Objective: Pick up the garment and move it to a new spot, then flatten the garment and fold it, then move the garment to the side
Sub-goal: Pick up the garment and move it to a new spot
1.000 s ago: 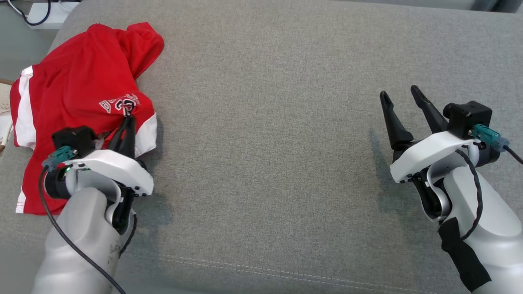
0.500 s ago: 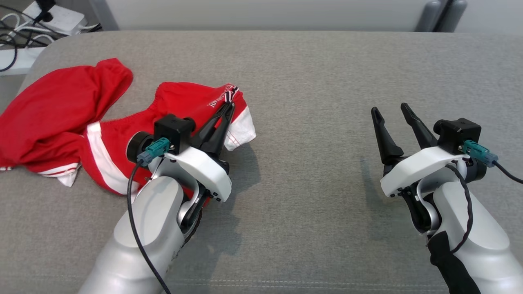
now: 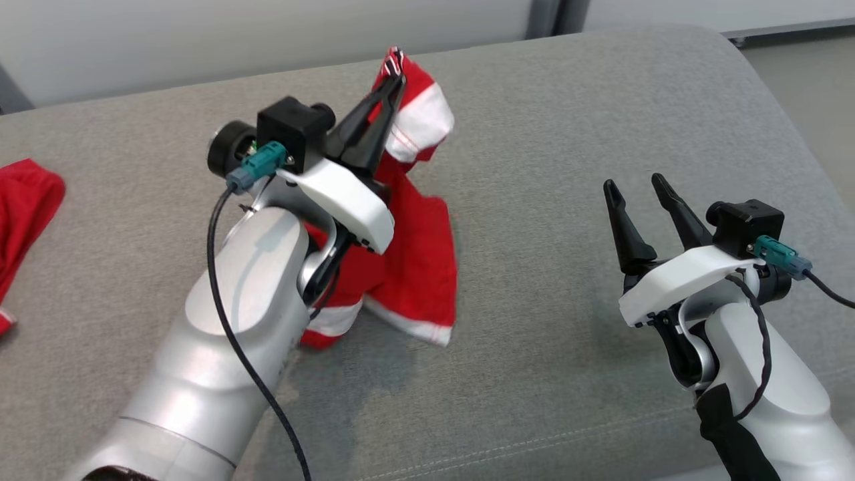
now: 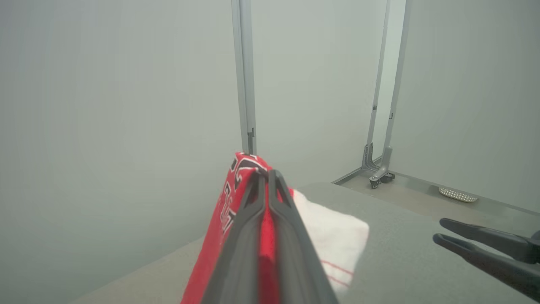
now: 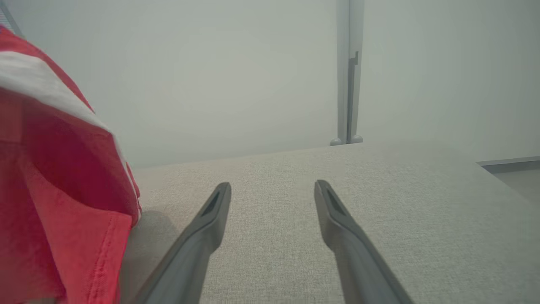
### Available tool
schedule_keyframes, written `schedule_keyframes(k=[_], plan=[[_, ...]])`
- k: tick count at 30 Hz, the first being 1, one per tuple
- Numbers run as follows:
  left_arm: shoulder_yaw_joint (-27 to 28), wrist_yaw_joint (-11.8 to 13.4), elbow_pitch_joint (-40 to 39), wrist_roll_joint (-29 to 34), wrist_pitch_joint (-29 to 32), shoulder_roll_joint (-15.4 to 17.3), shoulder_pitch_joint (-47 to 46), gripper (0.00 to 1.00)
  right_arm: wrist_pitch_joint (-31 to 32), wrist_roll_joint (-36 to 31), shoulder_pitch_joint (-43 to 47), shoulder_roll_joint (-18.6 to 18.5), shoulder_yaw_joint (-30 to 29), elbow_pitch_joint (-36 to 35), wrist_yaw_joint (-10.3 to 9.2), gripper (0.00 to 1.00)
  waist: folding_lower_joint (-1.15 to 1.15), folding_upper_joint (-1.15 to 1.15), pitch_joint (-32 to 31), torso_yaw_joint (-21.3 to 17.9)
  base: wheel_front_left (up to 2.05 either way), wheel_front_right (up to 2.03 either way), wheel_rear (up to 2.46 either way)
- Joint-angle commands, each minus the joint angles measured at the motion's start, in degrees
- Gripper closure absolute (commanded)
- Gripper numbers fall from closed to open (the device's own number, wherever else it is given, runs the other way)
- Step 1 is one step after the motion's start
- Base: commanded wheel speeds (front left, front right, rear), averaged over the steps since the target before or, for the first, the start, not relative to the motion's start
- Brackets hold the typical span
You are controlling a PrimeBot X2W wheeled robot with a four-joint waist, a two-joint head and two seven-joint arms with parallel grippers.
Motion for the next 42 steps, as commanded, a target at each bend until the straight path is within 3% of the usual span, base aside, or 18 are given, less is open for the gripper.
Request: schedule_keyframes(k=[1,5,11,12,13,14,22,31,42], plan=[[2.9,0.6,-1.8,1.1,-0.3,1.3,-3.9,1.0,-0.8,0.8,0.3,0.7,0.8,-1.5,0.41,0.0,0.0,0.0,0.9,-3.1,0.0,0.0,0.0],[5.9,2.6,-0.2,3.0,-0.3,2.8,-4.6,1.0,-0.8,1.1,0.2,1.2,1.1,-1.9,0.41,0.0,0.0,0.0,1.8,-5.9,0.0,0.0,0.0],[6.7,1.7,5.7,3.6,-0.3,3.0,0.5,1.0,-0.8,1.3,0.9,0.7,0.4,-2.1,0.41,0.0,0.0,0.0,2.3,-6.5,0.0,0.0,0.0],[6.5,1.3,7.2,3.3,-0.3,2.8,1.8,0.84,-0.8,1.3,0.9,0.6,0.1,-2.1,0.41,0.0,0.0,0.0,2.3,-6.2,0.0,0.0,0.0],[6.2,0.9,8.9,2.6,-0.3,2.5,3.0,0.04,-0.8,1.3,1.0,0.5,-0.1,-2.0,0.41,0.0,0.0,0.0,2.1,-5.9,0.0,0.0,0.0],[5.9,0.6,9.8,2.3,-0.3,2.2,3.8,0.0,-0.8,1.3,1.0,0.4,-0.2,-1.9,0.41,0.0,0.0,0.0,2.1,-5.4,0.0,0.0,0.0],[9.5,0.4,5.2,3.0,-0.3,2.2,10.0,0.0,-0.8,1.0,1.2,-0.1,-0.4,-2.2,0.41,0.0,0.0,0.0,-0.2,-0.9,0.0,0.0,0.0],[16.9,3.1,-4.2,7.6,-0.3,3.4,20.7,0.0,-0.8,-0.2,3.9,-1.0,-2.0,-2.2,0.41,0.0,0.0,0.0,-4.8,4.0,0.0,0.0,0.0],[28.3,6.2,-13.3,12.4,-0.3,3.9,32.3,0.0,-0.8,-3.0,7.0,-1.1,-5.5,-3.3,0.41,0.0,0.0,0.0,-7.6,4.7,0.0,0.0,0.0]])
